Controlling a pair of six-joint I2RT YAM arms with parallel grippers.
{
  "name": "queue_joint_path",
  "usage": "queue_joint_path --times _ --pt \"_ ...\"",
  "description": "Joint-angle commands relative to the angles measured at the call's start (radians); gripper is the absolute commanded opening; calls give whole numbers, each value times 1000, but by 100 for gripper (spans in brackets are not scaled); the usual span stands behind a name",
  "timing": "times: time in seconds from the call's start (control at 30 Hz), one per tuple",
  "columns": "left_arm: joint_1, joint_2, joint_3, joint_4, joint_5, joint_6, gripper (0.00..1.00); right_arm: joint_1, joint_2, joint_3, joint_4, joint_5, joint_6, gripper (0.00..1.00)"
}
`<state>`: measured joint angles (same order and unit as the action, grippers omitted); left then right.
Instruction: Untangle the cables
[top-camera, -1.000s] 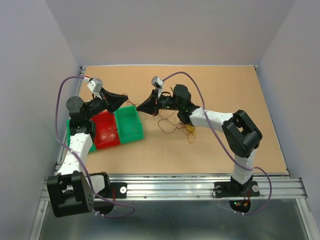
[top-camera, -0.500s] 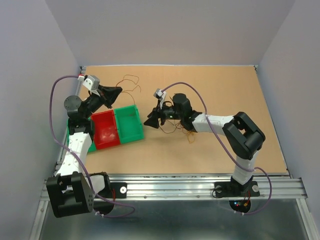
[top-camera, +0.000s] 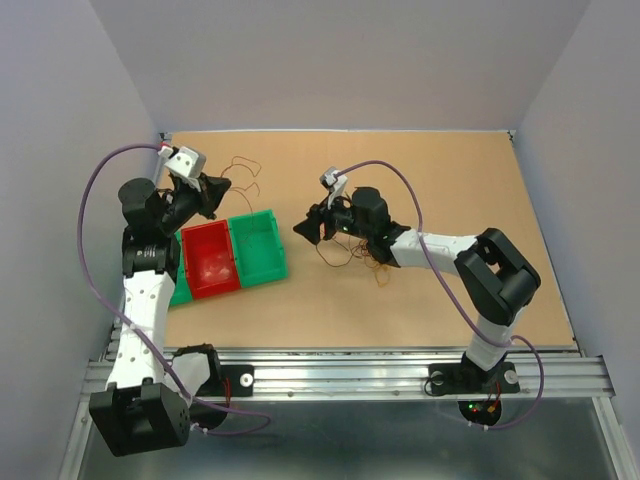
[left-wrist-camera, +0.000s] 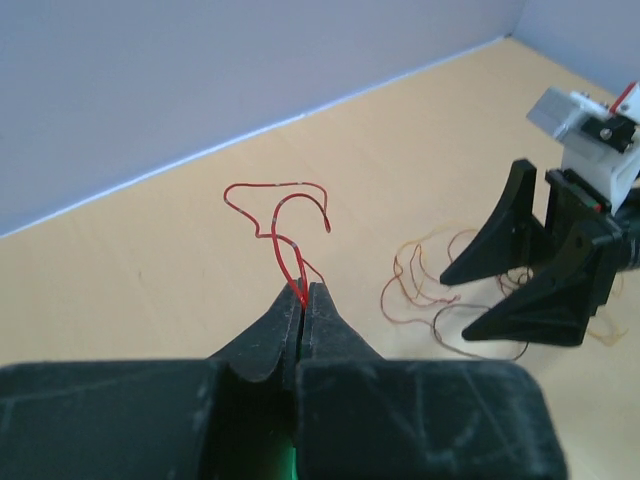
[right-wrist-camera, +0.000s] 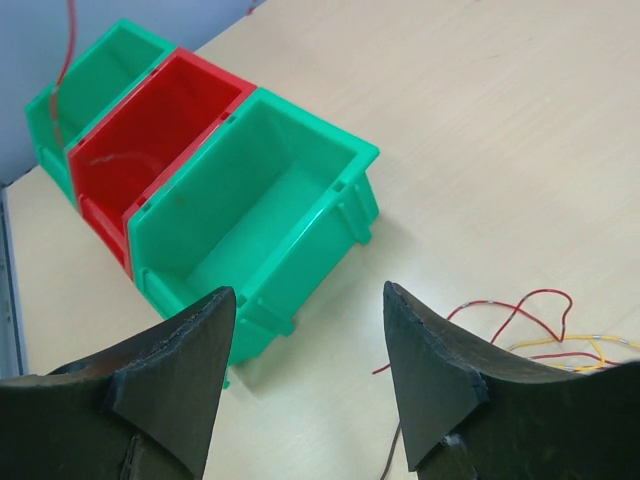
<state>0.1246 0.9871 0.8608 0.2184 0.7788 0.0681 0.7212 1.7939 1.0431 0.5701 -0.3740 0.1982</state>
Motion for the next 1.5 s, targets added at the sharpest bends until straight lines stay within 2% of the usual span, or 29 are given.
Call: queue_joint_path --times 0.0,0.1,0.17,0.2,0.3,0.53,0.7,0.93,1.23,1.47 --pt "-3 -44 99 -378 -32 225 0 7 -39 -25 76 63 7 66" --pt "-2 -38 179 -557 -6 364 0 7 -44 -29 79 60 9 66" --pt "-2 -33 234 -759 0 430 0 7 -50 -35 80 61 10 66" --pt "-2 -27 250 -760 -9 443 0 7 -51 -37 80 61 10 66" --pt "-2 -1 300 -920 -96 473 0 9 -62 -46 80 60 9 66" --pt "-2 42 328 -1099 -166 541 0 9 -73 -55 77 50 10 66" --pt "0 47 320 -1099 -282 500 0 7 -36 -23 67 0 15 66" --pt "-2 90 300 -1094 -320 492 0 9 128 149 -39 9 52 70" --pt "3 97 254 -1024 -398 463 0 87 277 359 -239 144 35 73" --pt "4 87 231 -993 -414 458 0 113 317 408 -298 188 37 72"
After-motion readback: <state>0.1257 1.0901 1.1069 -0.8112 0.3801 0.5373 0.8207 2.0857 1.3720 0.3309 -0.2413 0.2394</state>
